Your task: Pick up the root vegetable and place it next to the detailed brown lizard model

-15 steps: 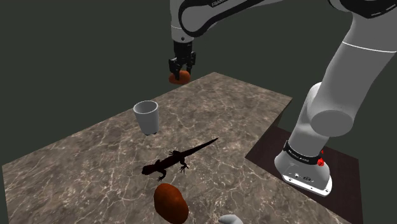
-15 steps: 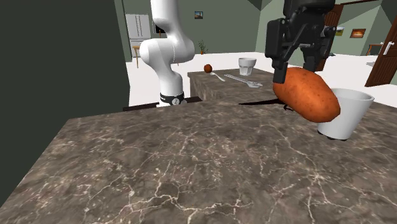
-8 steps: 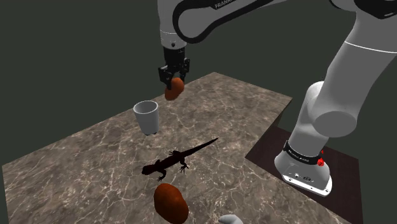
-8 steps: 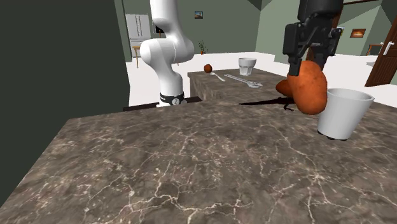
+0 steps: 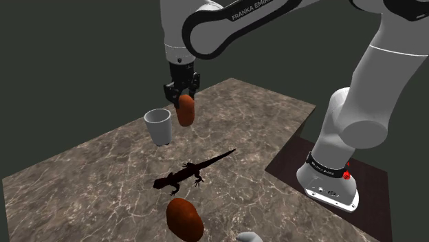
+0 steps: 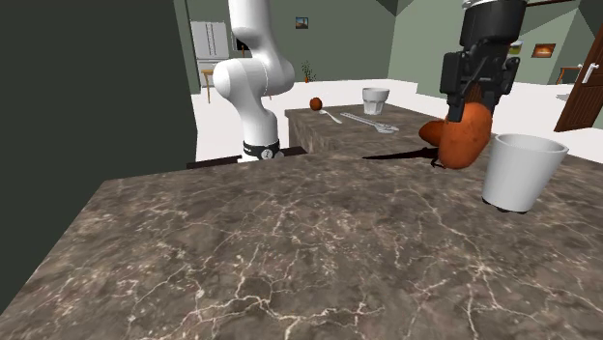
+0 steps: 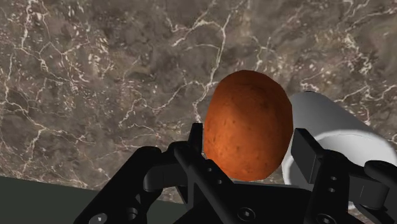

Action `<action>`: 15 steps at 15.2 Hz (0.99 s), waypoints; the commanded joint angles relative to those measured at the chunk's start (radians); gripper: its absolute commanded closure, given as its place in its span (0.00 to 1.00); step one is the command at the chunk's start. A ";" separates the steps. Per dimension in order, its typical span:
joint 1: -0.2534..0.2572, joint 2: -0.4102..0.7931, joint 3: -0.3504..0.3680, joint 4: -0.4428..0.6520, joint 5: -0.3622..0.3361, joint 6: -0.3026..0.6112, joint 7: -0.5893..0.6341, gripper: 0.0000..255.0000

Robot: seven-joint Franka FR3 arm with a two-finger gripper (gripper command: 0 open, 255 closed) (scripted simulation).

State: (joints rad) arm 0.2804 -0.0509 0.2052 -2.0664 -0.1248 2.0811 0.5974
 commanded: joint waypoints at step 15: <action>-0.002 0.089 -0.001 -0.121 -0.043 0.205 0.046 1.00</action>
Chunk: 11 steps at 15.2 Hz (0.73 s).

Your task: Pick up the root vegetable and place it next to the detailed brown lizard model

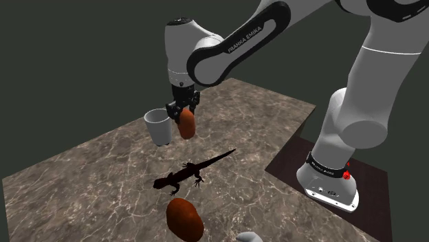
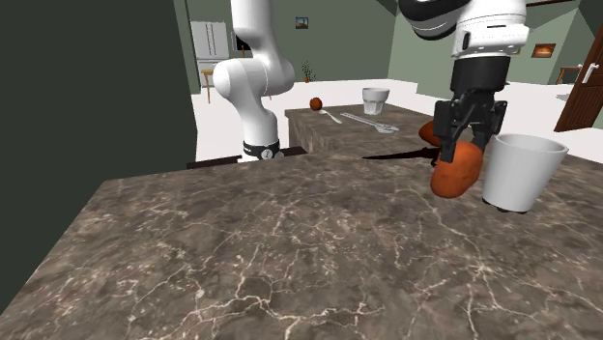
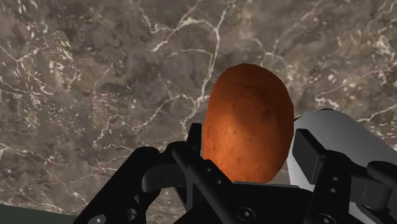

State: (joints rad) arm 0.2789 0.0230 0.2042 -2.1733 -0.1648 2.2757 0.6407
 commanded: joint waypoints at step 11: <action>0.001 0.048 -0.002 -0.038 -0.021 0.066 0.020 1.00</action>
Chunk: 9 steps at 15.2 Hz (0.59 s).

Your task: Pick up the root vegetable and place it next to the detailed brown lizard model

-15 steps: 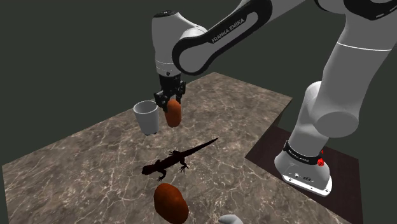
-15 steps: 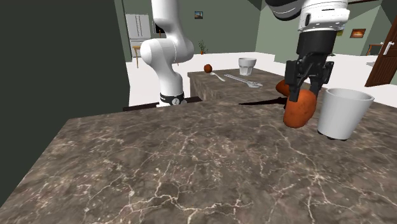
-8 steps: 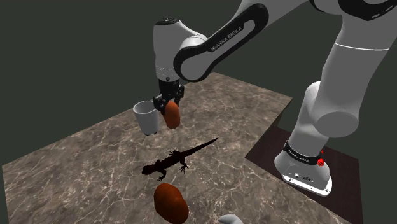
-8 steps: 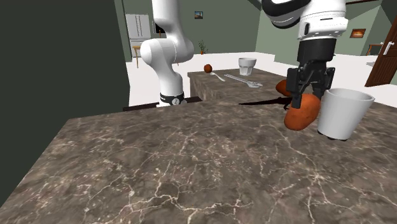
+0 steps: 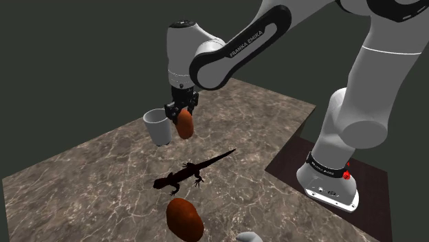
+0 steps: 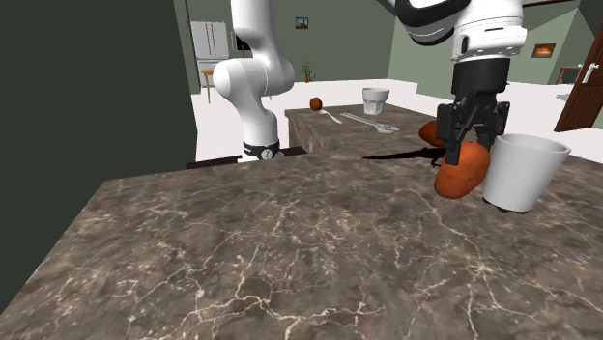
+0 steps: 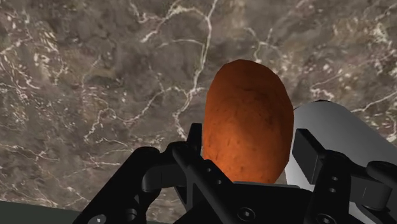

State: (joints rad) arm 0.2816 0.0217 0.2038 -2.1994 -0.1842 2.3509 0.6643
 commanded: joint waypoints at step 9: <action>0.001 0.007 0.002 0.009 0.019 -0.071 -0.017 0.00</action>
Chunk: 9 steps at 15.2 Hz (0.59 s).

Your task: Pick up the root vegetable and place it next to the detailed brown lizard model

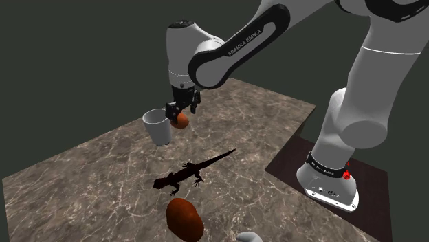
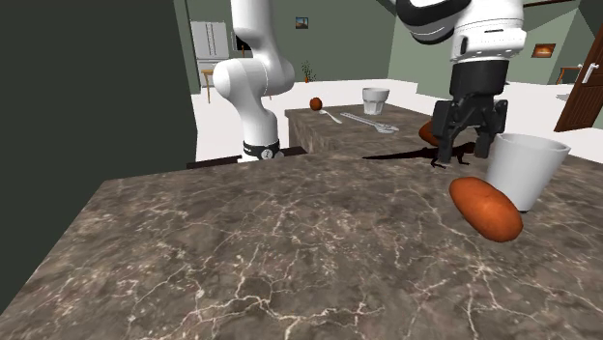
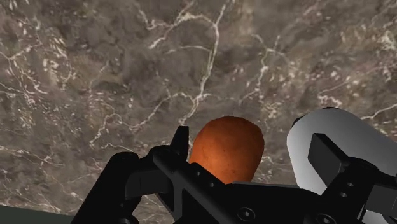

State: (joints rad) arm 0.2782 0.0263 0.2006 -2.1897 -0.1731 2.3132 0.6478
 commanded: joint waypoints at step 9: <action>0.008 -0.031 0.008 0.023 0.023 -0.089 -0.011 0.00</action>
State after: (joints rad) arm 0.2859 -0.0050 0.2088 -2.1672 -0.1498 2.2242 0.6368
